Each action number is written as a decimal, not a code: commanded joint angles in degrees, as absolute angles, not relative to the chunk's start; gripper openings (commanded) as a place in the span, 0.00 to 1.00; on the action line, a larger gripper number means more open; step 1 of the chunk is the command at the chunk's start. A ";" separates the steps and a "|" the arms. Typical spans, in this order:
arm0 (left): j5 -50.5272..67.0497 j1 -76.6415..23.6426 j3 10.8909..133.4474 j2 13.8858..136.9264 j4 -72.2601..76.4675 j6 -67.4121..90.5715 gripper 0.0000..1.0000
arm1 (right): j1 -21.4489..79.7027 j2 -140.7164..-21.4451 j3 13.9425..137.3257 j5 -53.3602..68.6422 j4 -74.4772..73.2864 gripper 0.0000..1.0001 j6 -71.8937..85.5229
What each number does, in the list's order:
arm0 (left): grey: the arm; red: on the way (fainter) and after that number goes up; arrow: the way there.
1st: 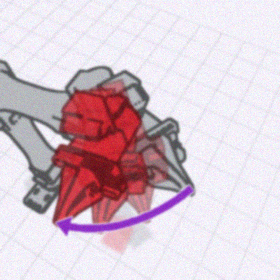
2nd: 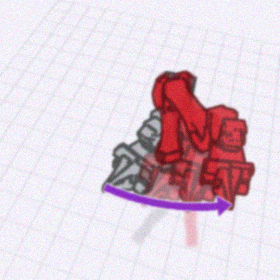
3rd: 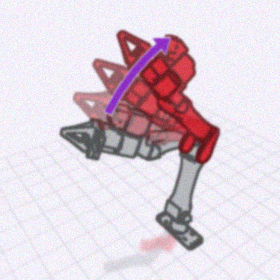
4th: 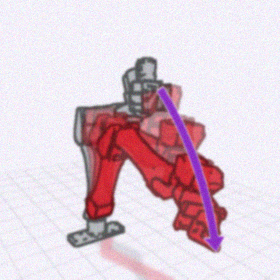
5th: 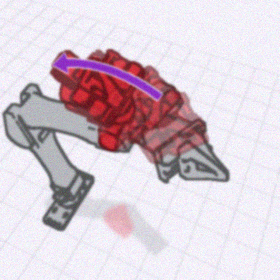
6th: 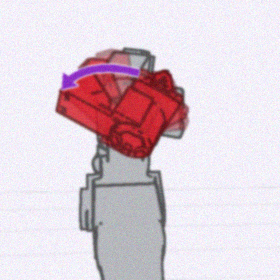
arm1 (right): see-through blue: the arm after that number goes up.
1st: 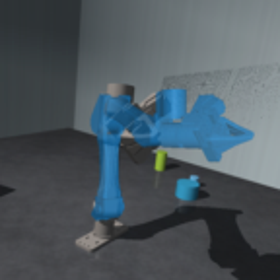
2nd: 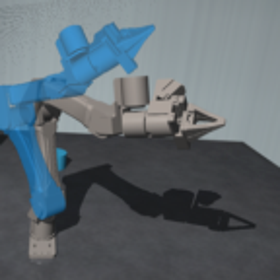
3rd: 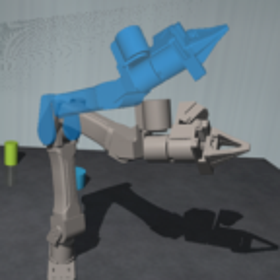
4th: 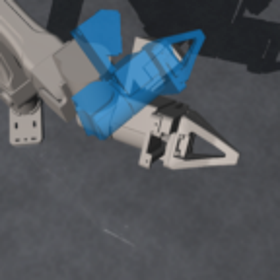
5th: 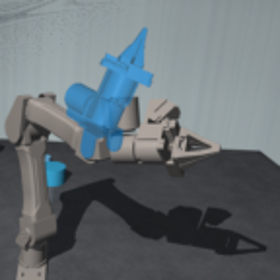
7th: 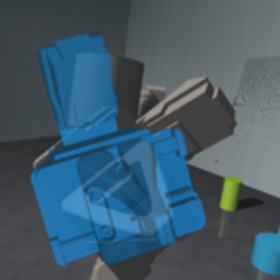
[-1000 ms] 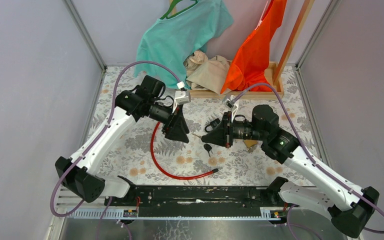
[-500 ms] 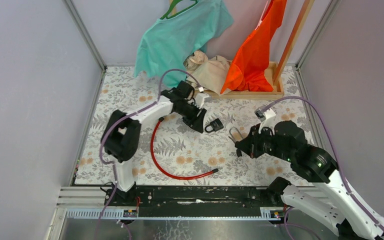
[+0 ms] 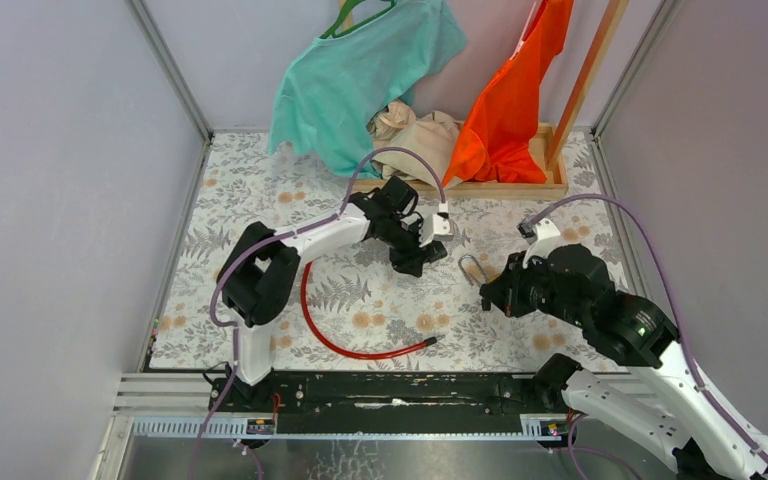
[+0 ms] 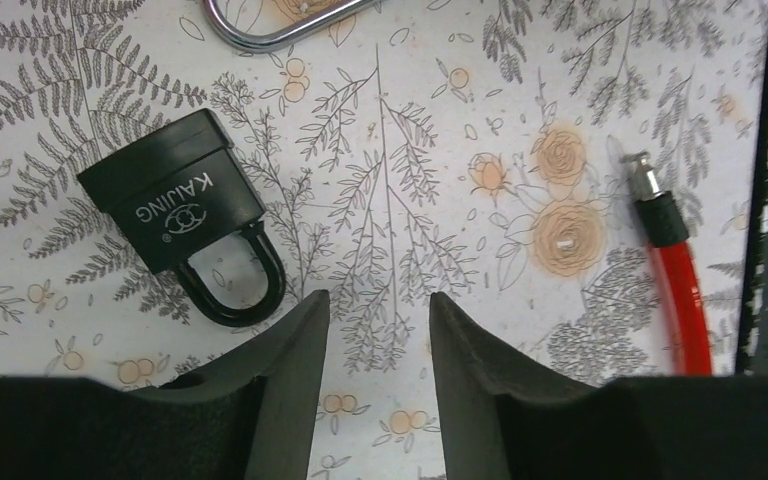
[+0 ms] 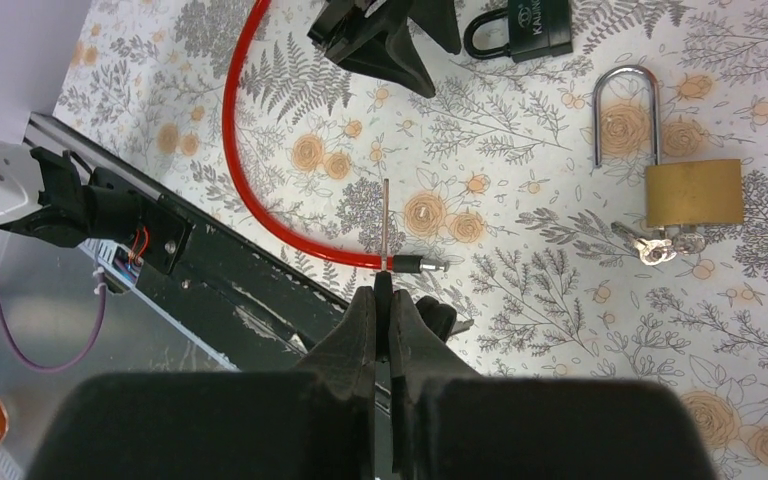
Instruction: Unlock with the key
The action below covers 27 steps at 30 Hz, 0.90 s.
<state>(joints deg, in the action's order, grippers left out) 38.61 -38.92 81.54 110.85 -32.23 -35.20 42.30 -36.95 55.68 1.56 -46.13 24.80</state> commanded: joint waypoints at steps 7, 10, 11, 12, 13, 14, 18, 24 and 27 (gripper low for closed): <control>37.07 -38.58 85.09 116.38 -29.31 -43.87 0.47 | 42.10 -33.26 58.37 -1.37 -46.93 0.00 27.65; 37.01 -38.68 85.26 117.22 -28.48 -44.56 0.47 | 42.09 -32.68 58.17 -1.19 -46.95 0.00 27.92; 36.82 -38.74 85.32 117.51 -28.21 -44.74 0.47 | 42.06 -32.52 57.98 -1.10 -46.99 0.00 27.95; 36.48 -38.81 85.55 117.99 -28.14 -44.86 0.47 | 42.09 -32.38 57.95 -0.94 -46.87 0.00 27.95; 36.00 -38.96 85.71 118.41 -28.13 -45.03 0.47 | 42.05 -32.25 57.87 -0.84 -46.80 0.00 28.03; 35.32 -38.94 86.04 118.93 -28.13 -45.10 0.48 | 42.05 -32.11 57.79 -0.61 -46.76 0.00 28.18; 33.63 -38.89 86.15 119.71 -27.69 -45.25 0.48 | 42.09 -31.71 57.50 0.11 -46.36 0.00 28.30; 31.21 -39.10 85.41 120.58 -26.59 -45.71 0.47 | 42.09 -31.51 58.00 0.74 -46.20 0.00 28.23; 30.36 -39.18 85.45 121.24 -26.37 -45.24 0.46 | 42.10 -31.64 58.32 0.88 -46.15 0.00 28.13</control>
